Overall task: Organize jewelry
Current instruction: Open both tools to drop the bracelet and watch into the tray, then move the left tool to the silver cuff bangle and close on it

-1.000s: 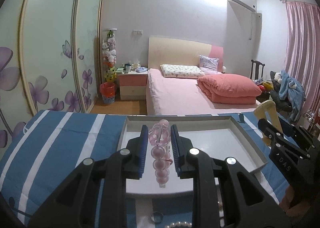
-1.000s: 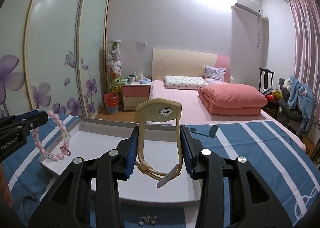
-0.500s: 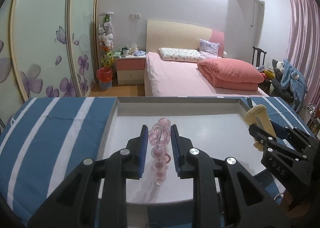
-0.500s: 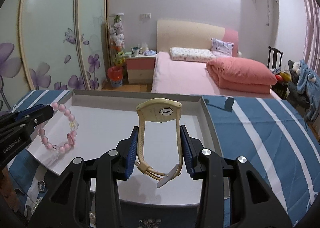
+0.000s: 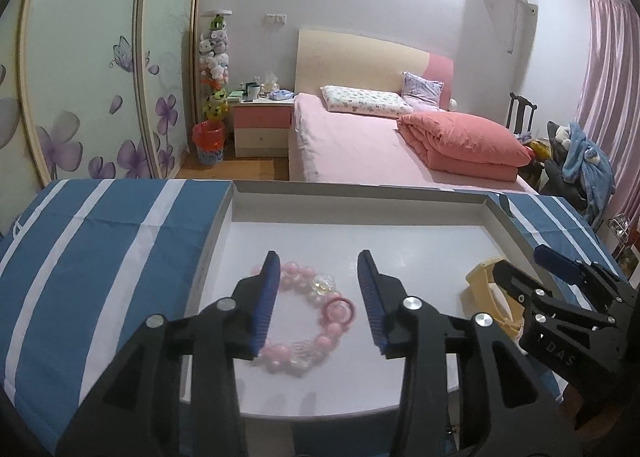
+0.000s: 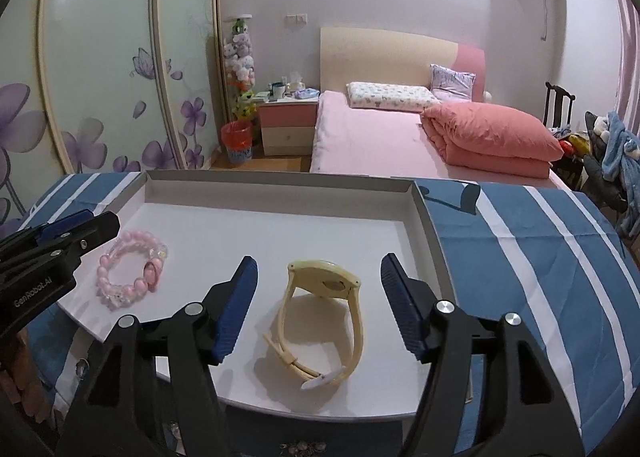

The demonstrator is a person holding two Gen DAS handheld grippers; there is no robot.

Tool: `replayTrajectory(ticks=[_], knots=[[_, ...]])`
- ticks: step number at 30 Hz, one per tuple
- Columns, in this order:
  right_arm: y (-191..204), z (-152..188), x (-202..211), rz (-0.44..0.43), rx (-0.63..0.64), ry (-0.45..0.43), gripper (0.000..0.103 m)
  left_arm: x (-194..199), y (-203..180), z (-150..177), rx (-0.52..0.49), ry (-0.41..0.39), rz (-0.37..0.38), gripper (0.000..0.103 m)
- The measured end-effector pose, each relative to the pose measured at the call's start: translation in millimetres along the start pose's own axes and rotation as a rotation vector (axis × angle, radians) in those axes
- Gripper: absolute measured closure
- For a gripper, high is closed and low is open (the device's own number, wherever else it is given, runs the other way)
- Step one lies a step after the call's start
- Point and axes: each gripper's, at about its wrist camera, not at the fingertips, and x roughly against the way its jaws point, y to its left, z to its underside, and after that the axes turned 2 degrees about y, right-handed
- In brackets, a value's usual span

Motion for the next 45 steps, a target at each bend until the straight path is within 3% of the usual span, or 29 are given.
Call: replayTrajectory(ticks=[14,22,30,33,39,45], knots=[[-7,-5,40,0.005,-0.005,-0.087,0.038,37,21,-6,0.059,-0.047,-0.015,0.059],[-10,20,87,-0.004,-0.020,-0.124,0.038,94,30,22,0.050,-0.064,-0.018,0.056],[2,64,125,-0.028,-0.004,-0.118,0.037,130,42,82,0.025,0.034,-0.029,0.056],[6,78,133,-0.045,0.002,-0.105,0.037,134,45,104,0.011,0.090,-0.029,0.044],[14,97,138,-0.079,-0.010,-0.074,0.037,131,41,123,-0.059,0.137,-0.030,0.033],[12,103,143,-0.078,-0.025,-0.071,0.036,118,36,129,-0.086,0.203,-0.025,0.030]])
